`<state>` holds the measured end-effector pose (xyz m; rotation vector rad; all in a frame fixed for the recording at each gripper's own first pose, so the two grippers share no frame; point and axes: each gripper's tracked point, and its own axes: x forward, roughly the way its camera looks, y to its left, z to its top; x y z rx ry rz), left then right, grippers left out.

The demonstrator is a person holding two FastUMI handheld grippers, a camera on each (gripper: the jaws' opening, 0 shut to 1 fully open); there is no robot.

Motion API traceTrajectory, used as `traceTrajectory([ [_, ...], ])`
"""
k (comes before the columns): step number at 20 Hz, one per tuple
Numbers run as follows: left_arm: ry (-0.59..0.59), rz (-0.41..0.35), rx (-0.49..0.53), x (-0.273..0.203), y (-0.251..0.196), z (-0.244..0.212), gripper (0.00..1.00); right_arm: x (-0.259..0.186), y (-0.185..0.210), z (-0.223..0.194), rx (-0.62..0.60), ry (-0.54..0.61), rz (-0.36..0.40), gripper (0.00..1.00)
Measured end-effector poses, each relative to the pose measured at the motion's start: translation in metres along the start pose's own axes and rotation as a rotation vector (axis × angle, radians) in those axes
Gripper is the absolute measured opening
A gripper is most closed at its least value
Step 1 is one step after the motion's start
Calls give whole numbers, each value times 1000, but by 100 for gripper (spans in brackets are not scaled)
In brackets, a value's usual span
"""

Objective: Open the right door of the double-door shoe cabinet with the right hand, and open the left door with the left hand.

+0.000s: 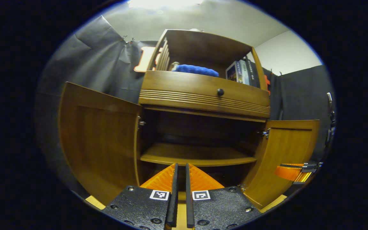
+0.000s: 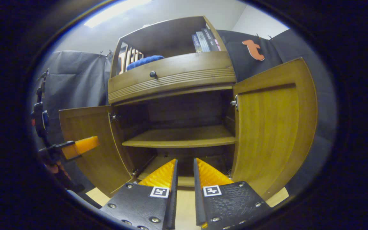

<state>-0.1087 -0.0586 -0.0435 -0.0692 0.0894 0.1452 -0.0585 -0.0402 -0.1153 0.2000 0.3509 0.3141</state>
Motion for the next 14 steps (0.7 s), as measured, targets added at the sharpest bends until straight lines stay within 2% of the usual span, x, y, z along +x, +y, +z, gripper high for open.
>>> traceTrajectory([
  [1,2,-24,3,4,-8,-1,4,-4,1,3,3,-12,-10,24],
  [4,4,-113,11,12,-30,-3,30,-9,3,10,-5,-36,-58,24],
  [6,-1,-168,-3,18,-38,-3,53,-14,6,17,-5,-56,-85,31],
  [8,6,-212,-25,22,-44,-5,76,-18,9,22,2,-81,-111,51],
  [10,21,-239,-31,25,-44,-9,99,-26,14,29,6,-115,-130,83],
  [11,23,-246,-27,32,-44,-10,94,-27,15,31,1,-132,-147,99],
  [14,21,-276,-14,41,-47,-8,96,-40,15,36,-39,-184,-195,99],
])
